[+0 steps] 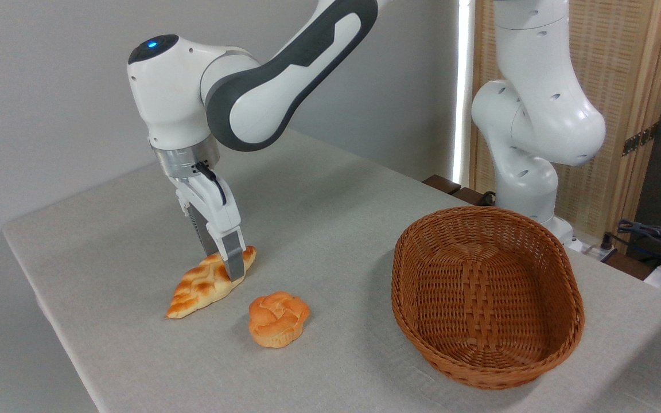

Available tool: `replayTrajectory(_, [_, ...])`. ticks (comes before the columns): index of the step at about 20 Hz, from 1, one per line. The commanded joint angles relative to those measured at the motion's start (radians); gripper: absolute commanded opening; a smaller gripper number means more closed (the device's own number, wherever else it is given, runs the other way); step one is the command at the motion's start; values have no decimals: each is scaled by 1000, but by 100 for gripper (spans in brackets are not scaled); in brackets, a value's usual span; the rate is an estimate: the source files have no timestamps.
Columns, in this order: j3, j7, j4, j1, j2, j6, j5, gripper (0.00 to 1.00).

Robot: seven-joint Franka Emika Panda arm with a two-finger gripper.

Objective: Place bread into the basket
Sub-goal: 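Close the gripper on the braided loaf's end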

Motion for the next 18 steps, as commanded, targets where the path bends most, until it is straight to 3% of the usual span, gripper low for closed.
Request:
replayTrajectory(1, [0,35,-2,6,4,12,11,100])
replayTrajectory(7, [0,56,-2,6,1,-43,15,100])
replayTrajectory(9, [-2,52,-2,6,-2,-54,38,100])
replayTrajectory(14, [0,-62,0,7,-4,-48,34,100])
replayTrajectory(18, [-2,-63,4,7,-4,-1,37,100])
